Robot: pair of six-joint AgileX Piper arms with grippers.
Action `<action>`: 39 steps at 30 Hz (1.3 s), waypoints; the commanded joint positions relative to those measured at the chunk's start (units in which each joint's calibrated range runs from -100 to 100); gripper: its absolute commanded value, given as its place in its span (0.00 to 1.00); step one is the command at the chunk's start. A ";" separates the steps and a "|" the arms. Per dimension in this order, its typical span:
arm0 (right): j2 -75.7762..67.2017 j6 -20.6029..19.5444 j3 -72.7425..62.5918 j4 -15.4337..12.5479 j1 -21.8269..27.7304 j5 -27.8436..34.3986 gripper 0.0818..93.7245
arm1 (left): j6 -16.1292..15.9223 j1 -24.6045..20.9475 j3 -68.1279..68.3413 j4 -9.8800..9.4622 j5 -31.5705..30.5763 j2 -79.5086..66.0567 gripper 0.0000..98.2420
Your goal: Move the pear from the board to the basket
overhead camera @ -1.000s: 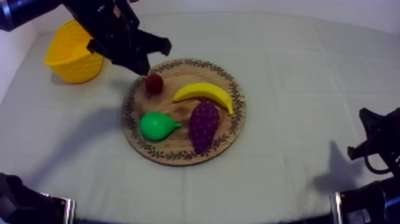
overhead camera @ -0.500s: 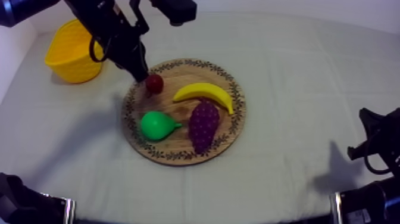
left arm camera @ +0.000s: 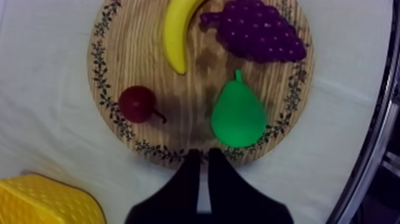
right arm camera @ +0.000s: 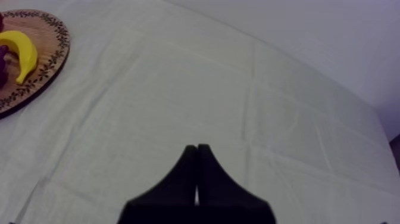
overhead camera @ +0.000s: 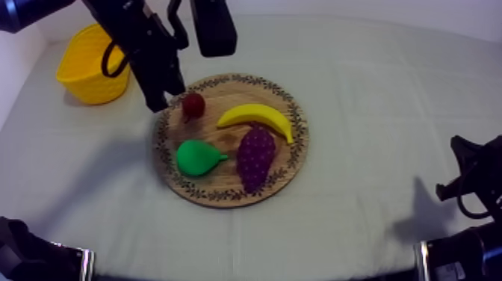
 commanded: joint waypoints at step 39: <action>-0.03 -0.03 -0.02 0.03 0.04 0.02 0.00 | 0.47 0.09 8.70 -0.41 -1.90 3.88 0.85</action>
